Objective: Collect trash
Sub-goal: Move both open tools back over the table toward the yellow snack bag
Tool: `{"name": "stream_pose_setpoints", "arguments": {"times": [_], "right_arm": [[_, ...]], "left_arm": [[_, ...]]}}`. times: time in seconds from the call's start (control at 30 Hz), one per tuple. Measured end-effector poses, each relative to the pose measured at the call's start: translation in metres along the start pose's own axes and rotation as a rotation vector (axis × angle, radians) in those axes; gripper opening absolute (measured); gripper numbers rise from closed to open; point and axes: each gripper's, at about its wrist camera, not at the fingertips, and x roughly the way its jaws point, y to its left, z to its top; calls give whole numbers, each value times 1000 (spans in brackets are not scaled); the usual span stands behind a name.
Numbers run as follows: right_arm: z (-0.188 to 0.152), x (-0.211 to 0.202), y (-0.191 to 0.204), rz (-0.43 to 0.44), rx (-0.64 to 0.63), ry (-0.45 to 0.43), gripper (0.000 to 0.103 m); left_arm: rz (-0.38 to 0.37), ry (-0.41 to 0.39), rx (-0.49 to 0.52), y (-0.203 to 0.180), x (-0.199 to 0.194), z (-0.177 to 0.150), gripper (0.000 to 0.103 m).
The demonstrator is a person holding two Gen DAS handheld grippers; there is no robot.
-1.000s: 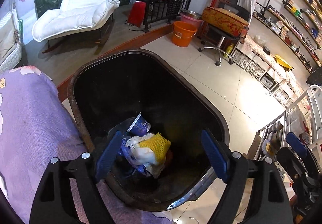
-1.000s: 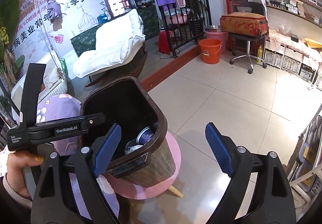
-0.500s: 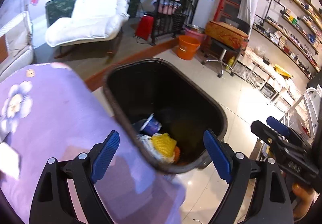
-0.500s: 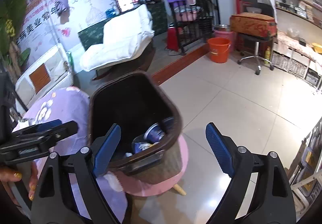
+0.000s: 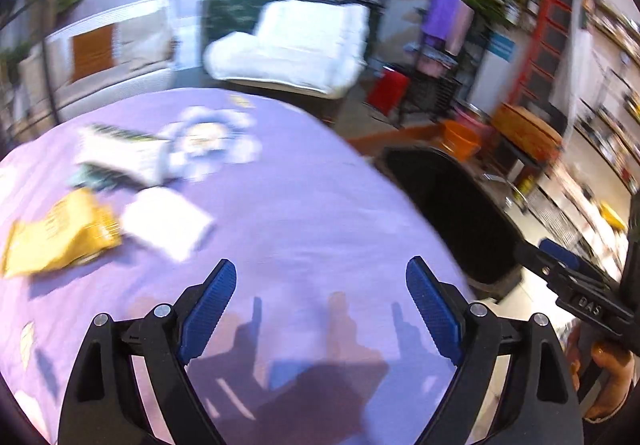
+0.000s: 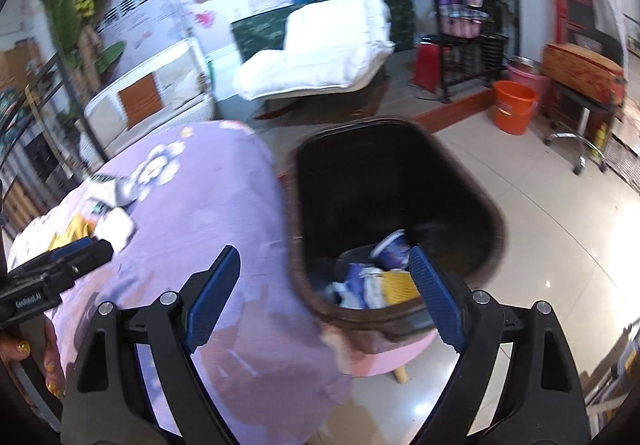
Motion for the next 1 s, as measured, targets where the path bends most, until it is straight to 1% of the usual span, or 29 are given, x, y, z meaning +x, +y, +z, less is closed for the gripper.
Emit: {"name": "stream_pose_setpoints", "arguments": {"times": [0.1, 0.27, 0.33, 0.4, 0.47, 0.53, 0.6, 0.67, 0.73, 0.8, 0.87, 0.93, 1.0], "right_arm": [[4, 5, 22, 37, -36, 7, 86], [6, 12, 64, 112, -114, 27, 86], [7, 19, 85, 149, -152, 52, 86], [7, 23, 106, 170, -202, 69, 86], [5, 28, 123, 208, -236, 90, 86], [3, 33, 134, 232, -260, 116, 86], [1, 39, 146, 253, -281, 140, 86], [-1, 42, 156, 261, -295, 152, 86], [-3, 44, 164, 275, -307, 163, 86], [-5, 46, 172, 282, -319, 174, 86], [-5, 48, 177, 283, -334, 180, 86], [-5, 50, 182, 285, -344, 189, 86], [-4, 52, 186, 287, -353, 199, 86]], "left_arm": [[39, -37, -88, 27, -17, -2, 86], [136, -77, -176, 57, -41, -9, 86], [162, -76, -203, 76, -47, -14, 86], [189, -57, -194, 89, -51, -20, 86], [218, -46, -169, 103, -56, -21, 86], [221, -28, -134, 118, -61, -20, 86], [241, -13, -87, 130, -61, -12, 86], [244, 24, -22, 139, -55, -4, 86], [256, 34, 45, 143, -45, 0, 86], [252, 71, 114, 145, -31, 3, 86], [243, 92, 185, 143, -19, 4, 86], [245, 124, 237, 146, -6, 3, 86], [253, 174, 273, 151, 10, 2, 86]]}}
